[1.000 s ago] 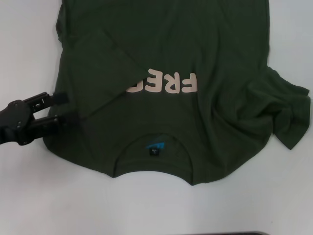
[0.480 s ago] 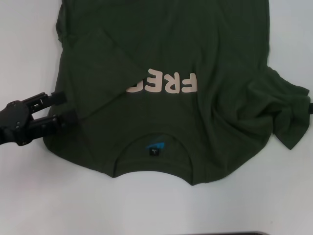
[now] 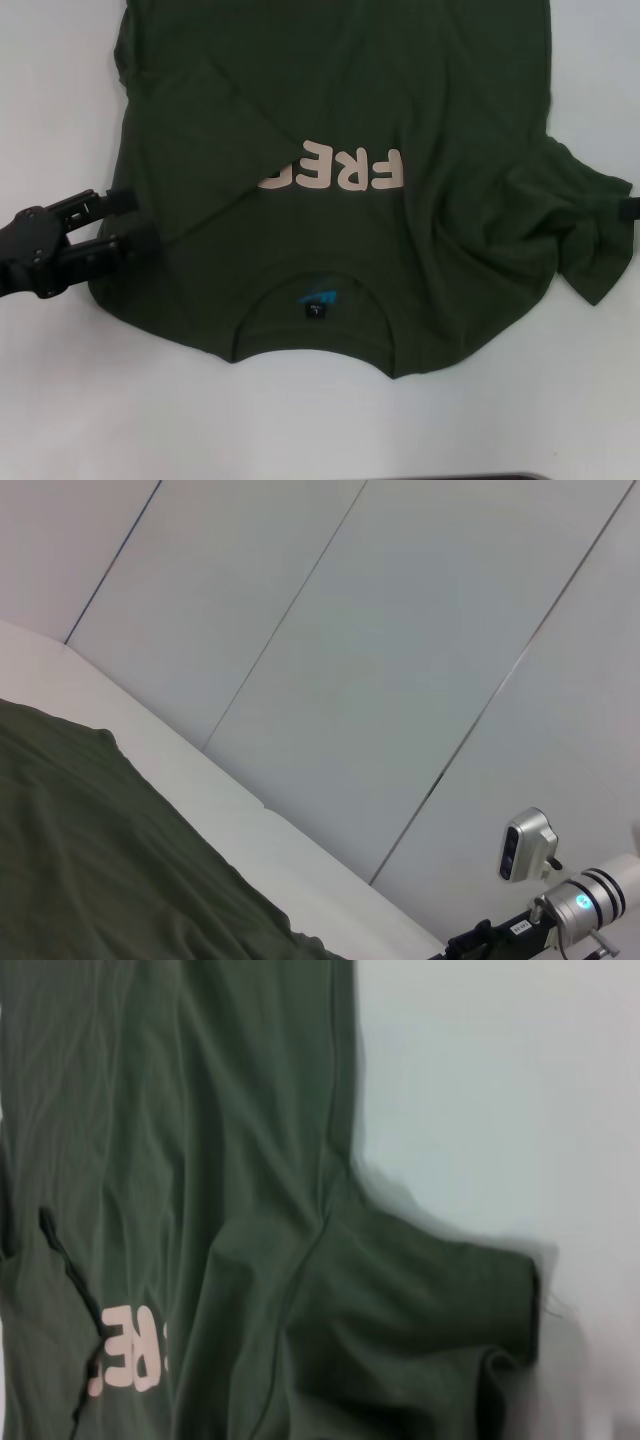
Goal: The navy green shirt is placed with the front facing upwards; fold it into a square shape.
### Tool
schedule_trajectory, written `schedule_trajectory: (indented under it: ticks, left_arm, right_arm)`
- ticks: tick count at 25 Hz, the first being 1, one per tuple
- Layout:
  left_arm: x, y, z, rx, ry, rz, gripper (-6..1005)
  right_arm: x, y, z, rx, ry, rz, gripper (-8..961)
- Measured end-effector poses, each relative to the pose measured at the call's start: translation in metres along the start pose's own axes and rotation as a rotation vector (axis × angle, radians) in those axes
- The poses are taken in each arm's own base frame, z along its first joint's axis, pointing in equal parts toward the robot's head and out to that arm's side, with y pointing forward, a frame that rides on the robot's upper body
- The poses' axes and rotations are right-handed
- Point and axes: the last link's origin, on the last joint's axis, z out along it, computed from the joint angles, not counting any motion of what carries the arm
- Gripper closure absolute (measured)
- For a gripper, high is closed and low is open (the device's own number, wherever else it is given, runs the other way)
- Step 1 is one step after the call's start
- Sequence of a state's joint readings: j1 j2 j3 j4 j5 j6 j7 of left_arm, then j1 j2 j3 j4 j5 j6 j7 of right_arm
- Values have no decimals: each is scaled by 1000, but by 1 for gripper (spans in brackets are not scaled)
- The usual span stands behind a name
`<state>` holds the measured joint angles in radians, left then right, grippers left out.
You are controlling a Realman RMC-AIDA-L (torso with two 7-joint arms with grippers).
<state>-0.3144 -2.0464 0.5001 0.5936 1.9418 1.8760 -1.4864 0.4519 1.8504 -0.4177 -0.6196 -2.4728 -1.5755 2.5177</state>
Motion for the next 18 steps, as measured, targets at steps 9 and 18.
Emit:
schedule_trajectory:
  ticks: [9, 18]
  left_arm:
    - [0, 0, 0, 1, 0, 0, 139]
    - [0, -1, 0, 6, 3, 0, 139]
  right_arm:
    - [-4, 4, 5, -16, -22, 7, 134]
    - [-6, 8, 12, -30, -19, 11, 134]
